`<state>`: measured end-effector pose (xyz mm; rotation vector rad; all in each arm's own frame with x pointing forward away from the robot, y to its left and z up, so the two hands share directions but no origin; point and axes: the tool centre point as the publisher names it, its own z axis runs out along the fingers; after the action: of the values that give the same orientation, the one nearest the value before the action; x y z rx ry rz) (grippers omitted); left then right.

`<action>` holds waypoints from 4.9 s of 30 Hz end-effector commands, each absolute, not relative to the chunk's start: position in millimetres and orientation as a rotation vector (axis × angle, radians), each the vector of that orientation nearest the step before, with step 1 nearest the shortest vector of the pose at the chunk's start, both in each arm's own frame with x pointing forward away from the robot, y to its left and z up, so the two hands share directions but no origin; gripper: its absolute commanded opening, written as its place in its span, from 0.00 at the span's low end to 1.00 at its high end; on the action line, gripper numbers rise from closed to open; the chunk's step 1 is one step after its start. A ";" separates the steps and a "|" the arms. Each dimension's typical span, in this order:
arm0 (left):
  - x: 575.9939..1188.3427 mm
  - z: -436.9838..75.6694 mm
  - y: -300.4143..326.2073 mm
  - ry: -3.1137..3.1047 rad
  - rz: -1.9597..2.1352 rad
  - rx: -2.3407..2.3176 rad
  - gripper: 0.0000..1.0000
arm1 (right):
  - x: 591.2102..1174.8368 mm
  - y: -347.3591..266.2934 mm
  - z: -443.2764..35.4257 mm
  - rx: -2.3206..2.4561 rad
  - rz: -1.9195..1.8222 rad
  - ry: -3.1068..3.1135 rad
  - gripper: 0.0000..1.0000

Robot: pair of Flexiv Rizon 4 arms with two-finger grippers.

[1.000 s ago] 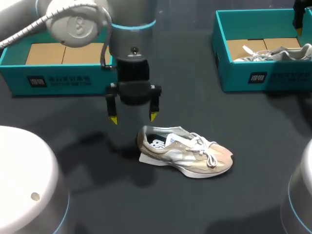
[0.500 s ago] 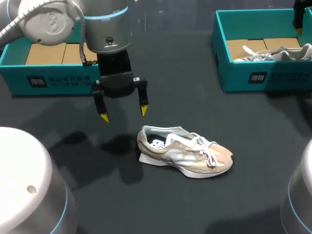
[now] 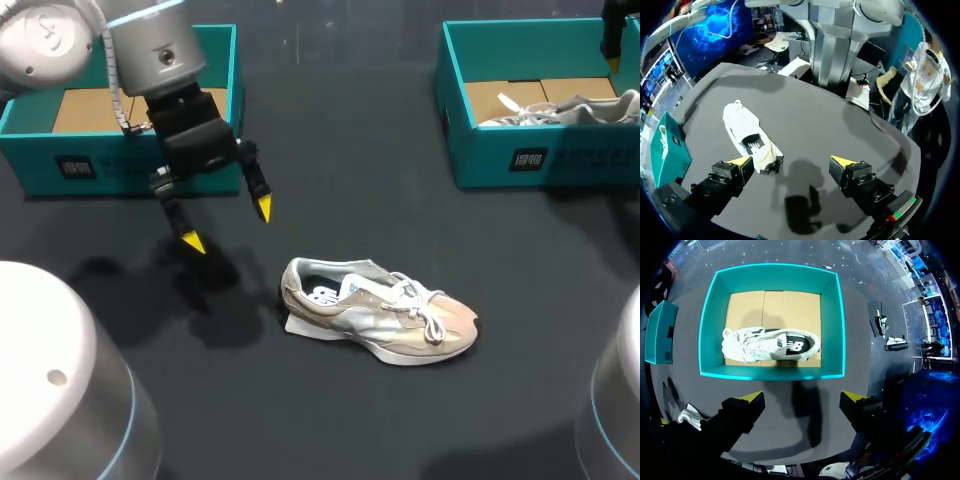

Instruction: Take the shoe out of the shoebox, open the shoe tongue, remove and reinsert the insole, then place the shoe into the shoebox

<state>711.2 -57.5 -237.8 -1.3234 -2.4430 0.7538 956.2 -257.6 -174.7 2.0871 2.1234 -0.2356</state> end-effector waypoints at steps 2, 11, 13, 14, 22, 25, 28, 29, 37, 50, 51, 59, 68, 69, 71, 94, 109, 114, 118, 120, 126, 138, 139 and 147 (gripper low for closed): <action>713.4 -242.8 -53.0 -2.414 0.872 -1.223 1.00 | 955.4 -257.6 -174.5 2.087 -0.235 2.123 1.00; 719.7 -247.1 -51.3 -2.441 0.991 -1.004 1.00 | 955.4 -257.6 -174.5 2.087 -0.235 2.123 1.00; 719.0 -249.8 -48.7 -2.474 1.055 -0.884 1.00 | 955.4 -257.6 -174.5 2.087 -0.235 2.123 1.00; 717.4 -251.8 -47.7 -2.471 1.070 -0.871 1.00 | 955.4 -257.6 -174.5 2.087 -0.235 2.123 1.00; 705.0 -267.5 -45.1 -2.495 1.259 -0.567 1.00 | 955.4 -257.6 -174.5 2.087 -0.235 2.123 1.00; 704.2 -278.1 -54.1 -2.663 1.035 -0.533 1.00 | 955.4 -257.6 -174.5 2.087 -0.235 2.123 1.00; 704.2 -278.1 -54.1 -2.663 1.035 -0.533 1.00 | 955.4 -257.6 -174.5 2.087 -0.235 2.123 1.00; 704.2 -278.1 -54.1 -2.663 1.035 -0.533 1.00 | 955.4 -257.6 -174.5 2.087 -0.235 2.123 1.00; 706.7 -281.9 -52.8 -2.626 1.097 -0.415 1.00 | 955.4 -257.6 -174.5 2.087 -0.235 2.123 1.00; 714.7 -324.5 -25.3 -2.517 1.362 -0.281 1.00 | 955.4 -257.6 -174.5 2.087 -0.235 2.123 1.00; 716.3 -328.0 -23.6 -2.519 1.383 -0.269 1.00 | 955.4 -257.6 -174.5 2.087 -0.235 2.123 1.00; 717.8 -355.2 -17.3 -2.461 1.473 -0.210 1.00 | 955.4 -257.6 -174.5 2.087 -0.235 2.123 1.00; 710.1 -373.9 -17.1 -2.383 1.605 -0.170 1.00 | 955.4 -257.6 -174.5 2.087 -0.235 2.123 1.00; 709.9 -374.3 -16.2 -2.361 1.613 -0.167 1.00 | 955.4 -257.6 -174.5 2.087 -0.235 2.123 1.00; 709.9 -374.3 -16.2 -2.361 1.613 -0.167 1.00 | 955.4 -257.6 -174.5 2.087 -0.235 2.123 1.00; 711.9 -389.8 -12.7 -2.355 1.818 -0.146 1.00 | 955.4 -257.6 -174.5 2.087 -0.235 2.123 1.00; 712.9 -406.1 -3.1 -2.371 1.889 -0.010 1.00 | 955.4 -257.6 -174.5 2.087 -0.235 2.123 1.00; 712.9 -408.6 -6.1 -2.389 1.887 -0.010 1.00 | 955.4 -257.6 -174.5 2.087 -0.235 2.123 1.00; 715.6 -409.0 -12.4 -2.394 1.888 -0.017 1.00 | 955.4 -257.6 -174.5 2.087 -0.235 2.123 1.00; 716.2 -408.7 -16.5 -2.394 1.886 -0.030 1.00 | 955.4 -257.6 -174.5 2.087 -0.235 2.123 1.00; 721.3 -404.8 -29.7 -2.380 1.873 -0.077 1.00 | 955.4 -257.6 -174.5 2.087 -0.235 2.123 1.00; 732.4 -403.6 -60.0 -2.341 1.843 -0.168 1.00 | 955.4 -257.6 -174.5 2.087 -0.235 2.123 1.00; 731.9 -403.5 -62.6 -2.340 1.841 -0.175 1.00 | 955.4 -257.6 -174.5 2.087 -0.235 2.123 1.00; 731.6 -404.1 -78.0 -2.328 1.827 -0.213 1.00 | 955.4 -257.6 -174.5 2.087 -0.235 2.123 1.00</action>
<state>727.2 -72.2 -400.8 -0.2071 -2.3339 1.8319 956.2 -257.6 -174.7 2.0870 2.1235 -0.2356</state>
